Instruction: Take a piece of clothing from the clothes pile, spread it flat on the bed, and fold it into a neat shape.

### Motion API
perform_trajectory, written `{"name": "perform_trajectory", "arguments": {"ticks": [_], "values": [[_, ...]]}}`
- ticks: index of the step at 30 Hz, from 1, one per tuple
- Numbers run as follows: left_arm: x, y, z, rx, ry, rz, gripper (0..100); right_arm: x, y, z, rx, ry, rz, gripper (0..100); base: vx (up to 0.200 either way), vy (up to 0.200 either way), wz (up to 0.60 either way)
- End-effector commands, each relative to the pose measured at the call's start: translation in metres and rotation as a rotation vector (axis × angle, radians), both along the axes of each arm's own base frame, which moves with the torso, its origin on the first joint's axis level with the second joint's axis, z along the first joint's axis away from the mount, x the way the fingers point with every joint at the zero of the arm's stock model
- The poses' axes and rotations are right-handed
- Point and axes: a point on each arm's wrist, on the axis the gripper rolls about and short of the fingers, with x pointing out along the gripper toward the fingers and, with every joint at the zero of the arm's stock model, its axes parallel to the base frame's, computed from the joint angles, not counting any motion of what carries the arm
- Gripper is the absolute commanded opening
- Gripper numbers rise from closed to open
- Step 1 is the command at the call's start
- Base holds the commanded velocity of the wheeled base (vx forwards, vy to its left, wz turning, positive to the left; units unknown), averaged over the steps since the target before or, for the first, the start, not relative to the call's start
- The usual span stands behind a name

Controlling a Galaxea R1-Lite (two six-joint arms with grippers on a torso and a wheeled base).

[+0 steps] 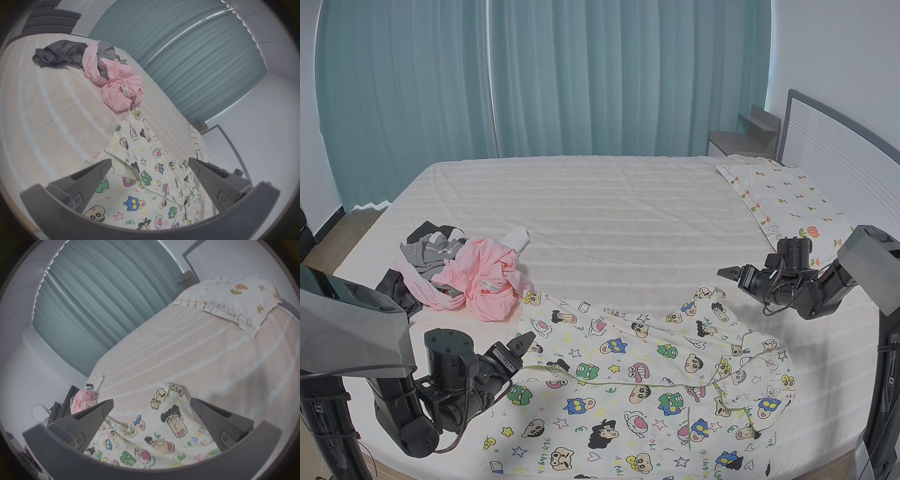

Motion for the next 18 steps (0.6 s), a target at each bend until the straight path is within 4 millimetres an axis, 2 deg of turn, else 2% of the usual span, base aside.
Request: {"name": "perform_trajectory", "arguments": {"ticks": [1, 5, 10, 18], "values": [[0.002, 0.002, -0.005, -0.007, 0.010, 0.016, 100, 0.034, -0.003, -0.055, 0.018, 0.111, -0.023, 100, 0.000, 0.000, 0.00], [0.002, 0.003, -0.005, -0.006, 0.012, 0.021, 100, 0.047, -0.006, -0.059, 0.014, 0.120, -0.035, 100, 0.000, 0.000, 0.00], [0.003, 0.004, -0.006, -0.005, 0.014, 0.027, 100, 0.048, -0.009, -0.068, 0.010, 0.151, -0.041, 100, 0.000, 0.000, 0.00], [0.003, 0.004, -0.006, -0.005, 0.015, 0.025, 100, 0.048, -0.008, -0.068, 0.010, 0.153, -0.037, 100, 0.000, 0.000, 0.00]]}}
